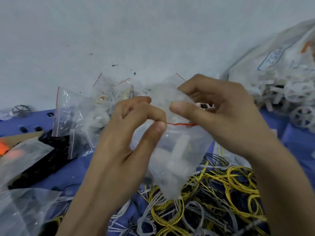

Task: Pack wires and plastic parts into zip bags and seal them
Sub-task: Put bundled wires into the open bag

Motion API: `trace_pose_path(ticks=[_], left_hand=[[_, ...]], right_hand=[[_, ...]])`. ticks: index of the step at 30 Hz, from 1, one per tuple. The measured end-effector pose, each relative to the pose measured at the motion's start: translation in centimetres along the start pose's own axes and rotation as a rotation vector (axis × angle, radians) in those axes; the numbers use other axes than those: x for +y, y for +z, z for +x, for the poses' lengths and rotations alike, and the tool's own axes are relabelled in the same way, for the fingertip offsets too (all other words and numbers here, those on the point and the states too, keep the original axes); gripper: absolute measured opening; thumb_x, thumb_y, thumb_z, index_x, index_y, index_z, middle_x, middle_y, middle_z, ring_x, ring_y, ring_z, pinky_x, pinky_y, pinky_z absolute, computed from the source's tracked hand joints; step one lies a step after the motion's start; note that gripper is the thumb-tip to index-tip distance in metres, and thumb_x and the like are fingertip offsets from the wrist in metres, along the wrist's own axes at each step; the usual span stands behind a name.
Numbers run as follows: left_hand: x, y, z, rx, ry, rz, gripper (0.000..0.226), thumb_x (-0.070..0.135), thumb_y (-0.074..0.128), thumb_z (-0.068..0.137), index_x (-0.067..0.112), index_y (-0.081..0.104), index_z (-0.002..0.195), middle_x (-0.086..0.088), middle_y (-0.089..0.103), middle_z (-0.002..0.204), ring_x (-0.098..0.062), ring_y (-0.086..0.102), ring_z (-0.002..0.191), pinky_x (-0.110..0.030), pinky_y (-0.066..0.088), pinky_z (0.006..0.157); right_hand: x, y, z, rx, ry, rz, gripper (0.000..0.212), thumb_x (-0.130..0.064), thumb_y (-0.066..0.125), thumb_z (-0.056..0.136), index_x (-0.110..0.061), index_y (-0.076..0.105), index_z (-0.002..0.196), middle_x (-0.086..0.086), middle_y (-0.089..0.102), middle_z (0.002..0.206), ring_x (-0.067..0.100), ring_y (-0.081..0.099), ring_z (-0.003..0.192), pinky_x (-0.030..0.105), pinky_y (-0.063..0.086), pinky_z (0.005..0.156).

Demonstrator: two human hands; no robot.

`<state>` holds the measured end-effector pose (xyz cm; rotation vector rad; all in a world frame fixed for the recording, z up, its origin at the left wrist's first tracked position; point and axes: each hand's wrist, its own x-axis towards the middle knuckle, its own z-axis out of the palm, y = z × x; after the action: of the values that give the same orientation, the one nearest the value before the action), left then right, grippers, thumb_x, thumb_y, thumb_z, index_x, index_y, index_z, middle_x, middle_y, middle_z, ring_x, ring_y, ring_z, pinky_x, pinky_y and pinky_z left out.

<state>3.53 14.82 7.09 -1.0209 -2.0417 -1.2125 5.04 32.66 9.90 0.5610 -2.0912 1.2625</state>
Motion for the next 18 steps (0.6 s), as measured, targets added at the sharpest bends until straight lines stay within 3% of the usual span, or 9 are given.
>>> trace_pose_path(ticks=[3, 5, 8, 10, 12, 14, 16, 18], left_hand=[[-0.4, -0.6, 0.0, -0.005, -0.05, -0.015, 0.009, 0.041, 0.047, 0.091, 0.047, 0.054, 0.088, 0.011, 0.053, 0.121, -0.011, 0.045, 0.129, -0.034, 0.041, 0.096], [-0.6, -0.8, 0.0, -0.023, -0.079, -0.015, 0.009, 0.046, 0.045, 0.089, 0.05, 0.053, 0.086, 0.018, 0.052, 0.122, -0.002, 0.042, 0.13, -0.033, 0.037, 0.096], [-1.0, -1.5, 0.0, 0.057, -0.075, 0.016, 0.01, 0.046, 0.045, 0.088, 0.052, 0.053, 0.087, 0.022, 0.054, 0.115, -0.001, 0.047, 0.122, -0.029, 0.038, 0.097], [-1.4, -2.1, 0.0, 0.17, -0.108, 0.038, 0.009, 0.046, 0.046, 0.088, 0.051, 0.054, 0.088, 0.015, 0.056, 0.113, -0.011, 0.056, 0.109, -0.041, 0.045, 0.092], [-1.6, -2.6, -0.1, 0.283, -0.122, 0.073, 0.011, 0.046, 0.047, 0.089, 0.054, 0.054, 0.089, 0.007, 0.057, 0.112, -0.025, 0.057, 0.097, -0.051, 0.045, 0.09], [-1.5, -2.8, -0.2, 0.341, -0.128, 0.088, 0.014, 0.044, 0.047, 0.089, 0.057, 0.053, 0.09, -0.003, 0.058, 0.113, -0.026, 0.055, 0.096, -0.049, 0.043, 0.094], [-1.6, -2.9, -0.3, 0.35, -0.15, 0.094, 0.014, 0.044, 0.047, 0.089, 0.057, 0.054, 0.089, -0.007, 0.058, 0.11, -0.028, 0.054, 0.093, -0.044, 0.043, 0.092], [-2.0, -3.0, -0.4, 0.36, -0.18, 0.108, 0.013, 0.043, 0.047, 0.088, 0.053, 0.054, 0.088, -0.008, 0.058, 0.104, -0.032, 0.053, 0.089, -0.041, 0.044, 0.088]], right_hand=[[-0.1, -0.6, -0.1, -0.08, 0.053, 0.003, 0.019, -0.034, 0.065, 0.08, -0.016, 0.07, 0.076, -0.001, 0.069, 0.074, 0.003, 0.063, 0.067, 0.044, 0.053, 0.063], [-0.2, -0.9, -0.1, -0.038, 0.052, 0.005, 0.019, -0.031, 0.063, 0.082, -0.014, 0.071, 0.078, 0.001, 0.071, 0.078, 0.008, 0.065, 0.073, 0.047, 0.052, 0.063], [0.8, -1.8, 0.2, 0.091, 0.048, 0.017, 0.02, -0.024, 0.06, 0.087, -0.011, 0.07, 0.075, -0.001, 0.071, 0.076, 0.01, 0.065, 0.071, 0.034, 0.053, 0.063], [2.6, -2.2, 0.4, 0.032, 0.154, -0.103, 0.02, -0.019, 0.061, 0.088, -0.015, 0.068, 0.069, -0.003, 0.069, 0.069, 0.006, 0.063, 0.064, 0.022, 0.048, 0.059], [5.0, -1.9, 0.4, -0.235, 0.356, -0.316, 0.016, -0.017, 0.06, 0.087, -0.018, 0.069, 0.073, -0.003, 0.069, 0.072, 0.008, 0.063, 0.066, 0.018, 0.048, 0.059], [7.2, -0.6, 0.0, -0.655, 0.525, -0.459, 0.01, -0.02, 0.063, 0.088, -0.014, 0.071, 0.089, 0.001, 0.071, 0.089, 0.016, 0.066, 0.082, 0.027, 0.053, 0.072], [8.8, 1.4, -0.7, -0.988, 0.631, -0.456, 0.023, -0.029, 0.07, 0.085, -0.01, 0.071, 0.099, 0.007, 0.071, 0.1, 0.025, 0.066, 0.092, 0.038, 0.054, 0.08], [9.5, 3.5, -1.3, -1.072, 0.657, -0.471, 0.033, -0.034, 0.074, 0.079, -0.008, 0.07, 0.098, 0.006, 0.07, 0.095, 0.026, 0.064, 0.088, 0.038, 0.052, 0.075]])
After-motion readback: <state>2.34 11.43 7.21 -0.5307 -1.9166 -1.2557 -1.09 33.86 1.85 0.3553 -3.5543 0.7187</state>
